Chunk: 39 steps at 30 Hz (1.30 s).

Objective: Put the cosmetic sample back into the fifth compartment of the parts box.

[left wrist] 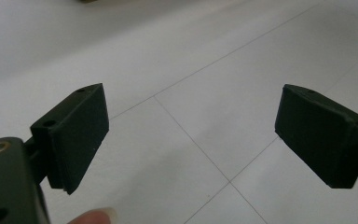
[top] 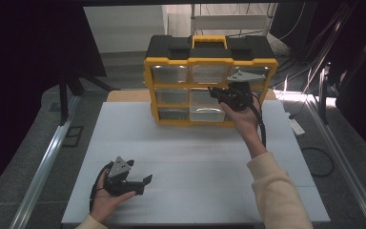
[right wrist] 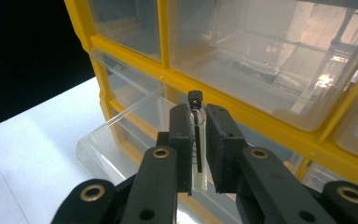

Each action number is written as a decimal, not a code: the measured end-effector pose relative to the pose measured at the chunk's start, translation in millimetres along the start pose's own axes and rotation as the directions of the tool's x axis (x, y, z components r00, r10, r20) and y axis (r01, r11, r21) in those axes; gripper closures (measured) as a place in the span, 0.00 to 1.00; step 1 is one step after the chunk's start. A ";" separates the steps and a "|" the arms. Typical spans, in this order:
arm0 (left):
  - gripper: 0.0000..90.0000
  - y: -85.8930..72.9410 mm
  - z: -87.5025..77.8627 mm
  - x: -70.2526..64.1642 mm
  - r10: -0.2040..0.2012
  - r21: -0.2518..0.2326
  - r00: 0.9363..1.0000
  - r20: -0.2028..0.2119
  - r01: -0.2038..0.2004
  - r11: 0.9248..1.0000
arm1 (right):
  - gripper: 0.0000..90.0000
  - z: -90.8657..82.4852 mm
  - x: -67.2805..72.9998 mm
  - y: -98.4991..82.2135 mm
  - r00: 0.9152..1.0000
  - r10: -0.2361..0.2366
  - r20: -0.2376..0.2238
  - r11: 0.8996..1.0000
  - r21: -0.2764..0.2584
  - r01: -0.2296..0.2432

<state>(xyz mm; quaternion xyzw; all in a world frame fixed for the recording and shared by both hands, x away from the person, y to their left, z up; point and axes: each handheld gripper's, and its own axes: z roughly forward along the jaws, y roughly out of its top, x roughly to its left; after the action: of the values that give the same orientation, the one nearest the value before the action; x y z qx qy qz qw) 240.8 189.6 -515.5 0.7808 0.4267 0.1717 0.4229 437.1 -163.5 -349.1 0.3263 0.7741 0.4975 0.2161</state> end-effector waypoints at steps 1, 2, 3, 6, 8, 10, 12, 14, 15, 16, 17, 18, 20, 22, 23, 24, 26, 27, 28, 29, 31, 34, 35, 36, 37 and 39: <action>0.12 0.0 0.1 -0.1 0.001 0.000 1.000 0.000 -0.001 1.000 | 0.90 0.3 1.0 -0.1 1.000 -0.005 0.001 1.000 0.002 0.005; 0.12 0.0 0.1 -0.1 0.001 0.000 1.000 0.000 -0.001 1.000 | 0.90 0.3 1.0 -0.1 1.000 -0.005 0.001 1.000 0.002 0.005; 0.12 0.0 0.2 -0.2 0.002 0.001 1.000 -0.001 -0.002 1.000 | 0.90 0.4 1.0 -0.3 1.000 -0.007 0.001 1.000 0.004 0.007; 0.12 0.1 0.4 -0.7 0.004 0.000 1.000 0.000 -0.004 1.000 | 0.89 1.1 0.5 -1.2 1.000 -0.008 0.000 1.000 0.013 0.008; 0.12 0.0 0.6 -0.7 0.004 0.001 1.000 -0.001 -0.004 1.000 | 0.89 2.5 0.4 -2.4 1.000 -0.013 -0.002 1.000 0.026 0.013; 0.12 0.0 0.4 -0.6 0.003 0.000 1.000 -0.001 -0.003 1.000 | 0.89 3.7 0.9 -3.3 1.000 -0.018 0.000 0.999 0.034 0.018; 0.12 0.1 0.4 -0.6 0.003 0.000 1.000 -0.001 -0.003 1.000 | 0.89 4.5 1.1 -4.0 1.000 -0.025 0.005 0.999 0.038 0.025; 0.12 0.1 0.4 -0.6 0.005 -0.001 1.000 -0.002 -0.005 1.000 | 0.89 5.6 1.4 -4.8 1.000 -0.023 0.006 0.999 0.040 0.023; 0.12 0.2 0.3 -0.4 0.004 -0.001 1.000 -0.001 -0.004 1.000 | 0.89 6.0 1.6 -4.9 1.000 -0.025 0.006 0.999 0.041 0.025; 0.12 0.2 0.2 -0.2 0.004 -0.002 1.000 -0.001 -0.004 1.000 | 0.89 6.6 1.8 -5.1 1.000 -0.026 0.002 0.999 0.043 0.026; 0.12 0.1 0.2 0.0 0.004 -0.001 1.000 -0.001 -0.004 1.000 | 0.89 7.1 2.1 -5.3 1.000 -0.029 0.002 0.998 0.047 0.029; 0.12 0.1 0.2 0.2 0.004 -0.001 1.000 -0.001 -0.004 1.000 | 0.89 7.6 2.3 -5.5 1.000 -0.031 0.002 0.998 0.050 0.031; 0.12 0.0 0.1 0.4 0.004 0.000 1.000 -0.001 -0.004 1.000 | 0.89 8.8 2.5 -6.0 0.999 -0.033 0.002 0.998 0.056 0.033; 0.12 0.0 0.1 0.3 0.004 -0.001 1.000 -0.001 -0.004 1.000 | 0.89 9.1 2.4 -6.2 0.999 -0.034 0.004 0.998 0.056 0.033; 0.12 0.0 0.1 0.2 0.004 -0.001 1.000 -0.001 -0.004 1.000 | 0.78 8.9 2.5 -6.2 0.999 -0.036 0.016 0.998 0.052 0.036; 0.12 -0.1 0.1 0.2 0.004 -0.001 1.000 -0.001 -0.004 1.000 | 0.78 8.9 2.5 -6.2 0.999 -0.036 0.016 0.998 0.052 0.036; 0.12 -0.1 0.1 0.3 0.005 -0.001 1.000 -0.001 -0.005 1.000 | 0.62 8.0 3.1 -5.7 0.999 -0.026 0.022 0.999 0.034 0.025; 0.12 -0.1 0.2 0.5 0.004 -0.001 1.000 -0.001 -0.004 1.000 | 0.54 6.7 3.4 -5.1 1.000 -0.013 0.023 0.999 0.030 0.012; 0.12 0.0 0.4 0.5 0.004 0.000 1.000 -0.001 -0.004 1.000 | 0.46 6.1 3.7 -4.9 1.000 0.000 0.019 1.000 0.022 0.000; 0.12 0.0 0.4 0.5 0.004 0.000 1.000 -0.001 -0.004 1.000 | 0.40 5.0 4.5 -4.6 1.000 0.015 0.019 1.000 0.018 -0.015; 0.12 0.1 0.8 0.1 0.004 0.001 1.000 -0.001 -0.004 1.000 | 0.35 4.4 5.0 -4.5 1.000 0.020 0.018 1.000 0.016 -0.020; 0.12 0.1 0.5 -0.6 0.006 -0.001 1.000 -0.001 -0.006 1.000 | 0.28 4.1 6.2 -5.1 1.000 0.021 0.012 1.000 0.022 -0.021; 0.12 0.3 0.1 -0.4 0.005 -0.004 1.000 0.000 -0.005 1.000 | 0.26 2.7 7.8 -5.9 0.999 0.034 0.005 0.999 0.017 -0.034; 0.12 0.4 0.2 -0.4 0.004 -0.005 1.000 0.001 -0.004 1.000 | 0.25 2.1 8.1 -6.2 0.999 0.043 -0.004 0.999 0.017 -0.042; 0.12 0.5 0.2 -0.3 0.004 -0.005 1.000 0.001 -0.004 1.000 | 0.24 1.5 8.7 -6.2 0.999 0.049 -0.013 0.999 0.016 -0.048; 0.12 0.7 0.3 -0.1 0.004 -0.005 1.000 0.002 -0.004 1.000 | 0.22 -0.3 11.9 -6.5 0.999 0.039 -0.018 0.999 0.015 -0.039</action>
<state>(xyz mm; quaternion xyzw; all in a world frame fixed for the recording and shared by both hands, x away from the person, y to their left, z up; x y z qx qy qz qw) 241.3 189.1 -515.2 0.7808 0.4244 0.1728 0.4246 426.8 -157.0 -355.0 0.3384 0.7733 0.4988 0.1969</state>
